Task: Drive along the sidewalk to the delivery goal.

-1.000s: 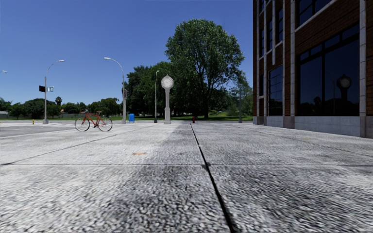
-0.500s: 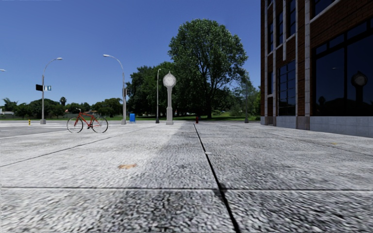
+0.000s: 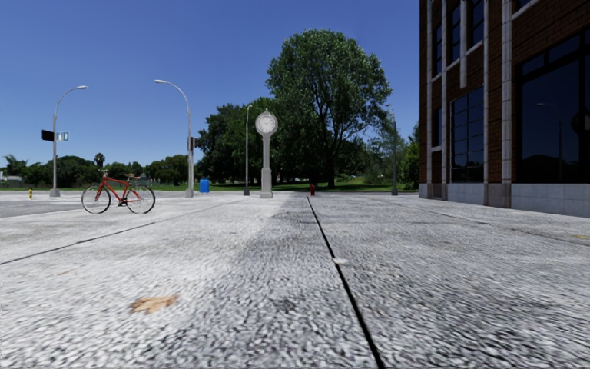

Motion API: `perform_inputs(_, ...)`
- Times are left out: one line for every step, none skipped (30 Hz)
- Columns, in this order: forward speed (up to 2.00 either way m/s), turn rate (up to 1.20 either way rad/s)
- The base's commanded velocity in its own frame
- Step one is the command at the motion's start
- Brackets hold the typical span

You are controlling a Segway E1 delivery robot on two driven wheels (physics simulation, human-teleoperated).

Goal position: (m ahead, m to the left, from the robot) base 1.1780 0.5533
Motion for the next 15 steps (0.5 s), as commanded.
perform_inputs(1.97, 0.00)
perform_inputs(1.96, 0.00)
perform_inputs(1.95, 0.00)
perform_inputs(1.95, 0.00)
perform_inputs(1.94, 0.00)
perform_inputs(1.86, 0.00)
perform_inputs(1.86, 0.00)
perform_inputs(1.80, 0.00)
perform_inputs(1.73, 0.00)
perform_inputs(1.52, 0.00)
perform_inputs(1.52, 0.00)
perform_inputs(0.00, 0.00)
perform_inputs(0.00, 0.00)
perform_inputs(0.00, 0.00)
perform_inputs(0.00, 0.00)
